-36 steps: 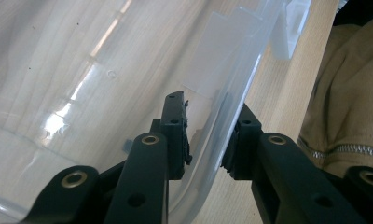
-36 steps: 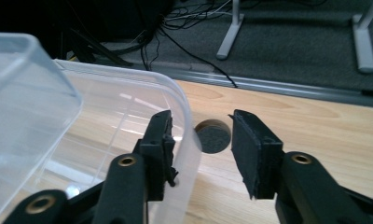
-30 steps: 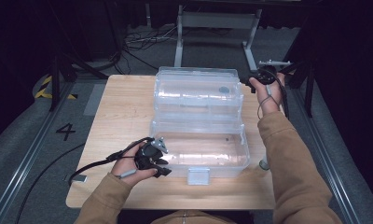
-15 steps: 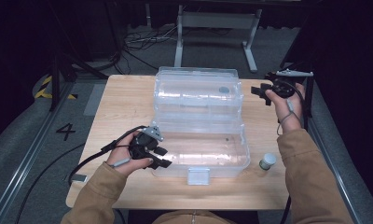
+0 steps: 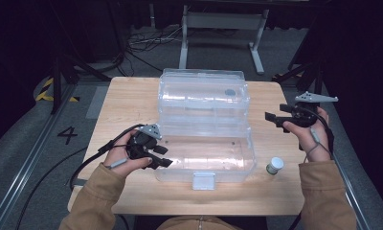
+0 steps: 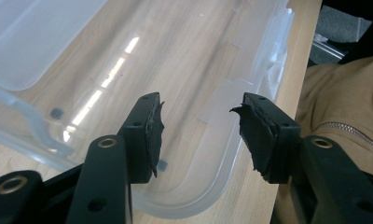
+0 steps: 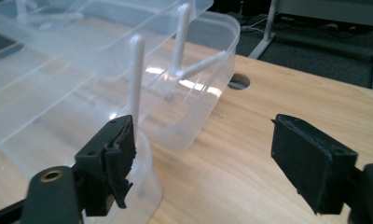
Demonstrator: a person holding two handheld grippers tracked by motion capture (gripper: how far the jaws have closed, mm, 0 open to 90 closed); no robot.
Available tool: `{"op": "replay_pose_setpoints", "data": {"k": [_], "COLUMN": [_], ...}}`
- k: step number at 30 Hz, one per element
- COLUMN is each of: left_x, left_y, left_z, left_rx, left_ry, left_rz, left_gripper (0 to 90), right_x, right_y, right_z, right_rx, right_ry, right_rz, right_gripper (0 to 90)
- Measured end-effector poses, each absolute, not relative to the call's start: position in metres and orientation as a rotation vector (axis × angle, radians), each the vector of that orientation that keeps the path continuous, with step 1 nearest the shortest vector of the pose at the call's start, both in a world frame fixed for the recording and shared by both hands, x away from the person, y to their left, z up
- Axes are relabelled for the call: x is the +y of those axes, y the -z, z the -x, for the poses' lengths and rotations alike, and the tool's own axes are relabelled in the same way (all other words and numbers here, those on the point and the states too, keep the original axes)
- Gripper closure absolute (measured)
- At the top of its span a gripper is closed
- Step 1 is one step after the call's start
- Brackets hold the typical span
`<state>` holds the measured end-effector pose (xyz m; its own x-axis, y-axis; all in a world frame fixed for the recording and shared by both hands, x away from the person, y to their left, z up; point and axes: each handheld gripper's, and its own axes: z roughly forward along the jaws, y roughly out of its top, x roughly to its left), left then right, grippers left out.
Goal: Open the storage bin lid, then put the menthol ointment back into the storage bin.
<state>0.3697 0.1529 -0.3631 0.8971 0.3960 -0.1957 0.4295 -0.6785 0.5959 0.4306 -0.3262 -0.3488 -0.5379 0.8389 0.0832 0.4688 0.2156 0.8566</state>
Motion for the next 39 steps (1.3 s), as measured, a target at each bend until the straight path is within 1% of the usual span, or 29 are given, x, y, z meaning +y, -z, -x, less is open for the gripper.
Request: {"op": "replay_pose_setpoints", "data": {"k": [2,3,4,5,7,10,15,20,25,26,27,31,33,36,39], "left_x": [0.156,0.156,0.158,0.159,0.162,0.167,0.172,0.175,0.178,0.178,0.178,0.179,0.18,0.18,0.182], "left_y": [0.361,0.361,0.361,0.36,0.358,0.355,0.352,0.35,0.349,0.349,0.349,0.35,0.35,0.349,0.35], "left_z": [-0.37,-0.37,-0.37,-0.371,-0.371,-0.372,-0.376,-0.38,-0.382,-0.383,-0.383,-0.383,-0.382,-0.382,-0.383], "left_rx": [0.601,0.601,0.608,0.611,0.616,0.632,0.656,0.666,0.683,0.687,0.687,0.696,0.703,0.702,0.714], "left_ry": [0.052,0.052,0.05,0.044,0.04,0.025,0.008,0.005,0.0,-0.004,-0.004,-0.014,-0.018,-0.017,-0.023], "left_rz": [-2.386,-2.386,-2.379,-2.374,-2.367,-2.358,-2.352,-2.337,-2.34,-2.342,-2.342,-2.364,-2.364,-2.362,-2.368], "left_gripper": [49.1,49.0,49.0,48.8,48.7,48.5,48.3,47.9,47.5,47.4,47.3,47.0,46.9,46.9,46.9], "right_x": [-0.328,-0.328,-0.329,-0.33,-0.334,-0.338,-0.344,-0.349,-0.353,-0.353,-0.353,-0.354,-0.353,-0.352,-0.348], "right_y": [0.353,0.353,0.356,0.358,0.359,0.359,0.359,0.356,0.353,0.352,0.351,0.351,0.351,0.354,0.36], "right_z": [-0.421,-0.421,-0.417,-0.416,-0.413,-0.407,-0.398,-0.388,-0.381,-0.379,-0.378,-0.373,-0.372,-0.372,-0.372], "right_rx": [2.114,2.114,2.116,2.136,2.174,2.17,2.199,2.243,2.267,2.277,2.293,2.339,2.372,2.387,2.444], "right_ry": [-1.286,-1.286,-1.312,-1.321,-1.325,-1.333,-1.318,-1.269,-1.204,-1.197,-1.194,-1.142,-1.097,-1.091,-0.989], "right_rz": [-1.177,-1.177,-1.181,-1.19,-1.175,-1.173,-1.157,-1.132,-1.134,-1.136,-1.126,-1.124,-1.123,-1.14,-1.13], "right_gripper": [33.5,33.5,36.1,34.4,37.2,35.2,34.5,38.8,41.0,42.1,45.1,46.6,49.1,47.6,48.2]}}
